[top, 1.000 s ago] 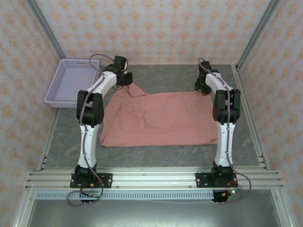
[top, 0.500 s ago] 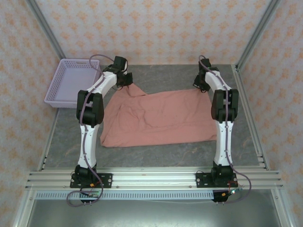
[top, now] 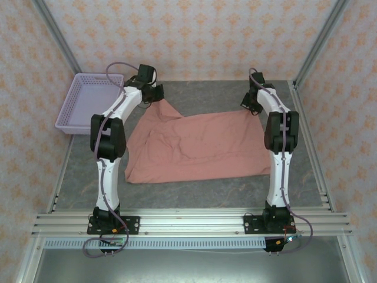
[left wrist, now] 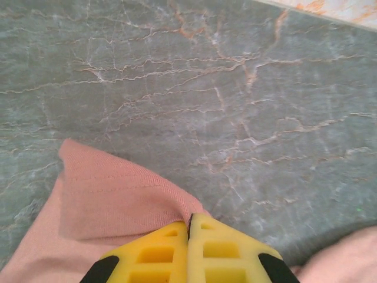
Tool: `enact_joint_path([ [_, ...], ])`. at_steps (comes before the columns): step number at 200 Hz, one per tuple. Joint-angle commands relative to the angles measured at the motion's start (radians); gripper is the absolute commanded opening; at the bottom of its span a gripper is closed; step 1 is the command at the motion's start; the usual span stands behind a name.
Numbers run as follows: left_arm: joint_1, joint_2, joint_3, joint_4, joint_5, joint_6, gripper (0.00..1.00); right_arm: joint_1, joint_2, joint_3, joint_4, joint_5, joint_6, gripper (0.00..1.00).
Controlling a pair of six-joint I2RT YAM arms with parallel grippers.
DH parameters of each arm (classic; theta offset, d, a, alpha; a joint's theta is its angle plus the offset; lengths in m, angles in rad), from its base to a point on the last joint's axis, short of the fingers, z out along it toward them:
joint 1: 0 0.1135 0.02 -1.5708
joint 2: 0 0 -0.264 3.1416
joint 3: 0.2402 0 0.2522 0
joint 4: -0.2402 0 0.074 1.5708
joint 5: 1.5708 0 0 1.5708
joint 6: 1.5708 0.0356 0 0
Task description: Fold the inside-out t-shirt
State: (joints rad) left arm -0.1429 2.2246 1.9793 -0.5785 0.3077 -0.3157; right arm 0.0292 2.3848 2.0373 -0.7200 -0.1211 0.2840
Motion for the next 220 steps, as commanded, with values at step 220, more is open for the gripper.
enact_joint_path([
  [220, -0.064, -0.810, -0.909, 0.059, 0.021, -0.137, 0.00, -0.014, -0.626, -0.723, 0.031, 0.026, -0.037, 0.00],
])
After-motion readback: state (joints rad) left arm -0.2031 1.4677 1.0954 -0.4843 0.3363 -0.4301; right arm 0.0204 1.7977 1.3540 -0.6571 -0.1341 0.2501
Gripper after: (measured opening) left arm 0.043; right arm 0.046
